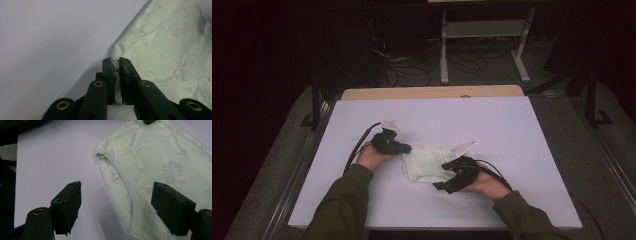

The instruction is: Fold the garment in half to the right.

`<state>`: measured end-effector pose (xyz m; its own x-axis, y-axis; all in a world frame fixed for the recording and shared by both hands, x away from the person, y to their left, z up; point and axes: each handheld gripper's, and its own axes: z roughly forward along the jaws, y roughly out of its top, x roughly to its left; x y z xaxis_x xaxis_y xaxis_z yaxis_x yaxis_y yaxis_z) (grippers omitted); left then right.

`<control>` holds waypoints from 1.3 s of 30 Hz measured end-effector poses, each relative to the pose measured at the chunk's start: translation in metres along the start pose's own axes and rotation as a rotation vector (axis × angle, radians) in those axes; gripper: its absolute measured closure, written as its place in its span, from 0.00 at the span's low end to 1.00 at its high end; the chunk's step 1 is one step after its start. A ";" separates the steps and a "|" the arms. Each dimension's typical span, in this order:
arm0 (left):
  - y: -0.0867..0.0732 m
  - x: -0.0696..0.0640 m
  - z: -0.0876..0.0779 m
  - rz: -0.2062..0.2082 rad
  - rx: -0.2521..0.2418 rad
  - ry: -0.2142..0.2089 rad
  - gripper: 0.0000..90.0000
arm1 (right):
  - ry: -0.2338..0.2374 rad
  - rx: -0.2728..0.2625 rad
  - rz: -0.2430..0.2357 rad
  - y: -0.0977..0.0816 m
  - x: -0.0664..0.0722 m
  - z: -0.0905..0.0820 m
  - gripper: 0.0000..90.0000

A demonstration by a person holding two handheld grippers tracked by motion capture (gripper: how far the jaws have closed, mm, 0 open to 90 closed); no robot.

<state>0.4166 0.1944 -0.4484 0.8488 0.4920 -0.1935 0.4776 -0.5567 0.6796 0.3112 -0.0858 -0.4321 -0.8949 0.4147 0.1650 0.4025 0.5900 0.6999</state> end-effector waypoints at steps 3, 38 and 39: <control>0.000 0.000 0.000 -0.003 -0.002 0.003 0.93 | -0.002 -0.009 0.004 0.004 -0.001 0.001 0.26; -0.001 0.001 0.000 -0.034 -0.007 -0.005 0.92 | -0.002 -0.034 -0.001 0.049 0.004 0.036 0.36; -0.001 0.001 0.000 -0.034 -0.007 -0.005 0.92 | 0.000 -0.030 0.001 0.050 0.004 0.037 0.37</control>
<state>0.4170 0.1955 -0.4493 0.8333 0.5072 -0.2199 0.5046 -0.5355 0.6772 0.3347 -0.0291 -0.4222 -0.8944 0.4156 0.1655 0.3975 0.5685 0.7203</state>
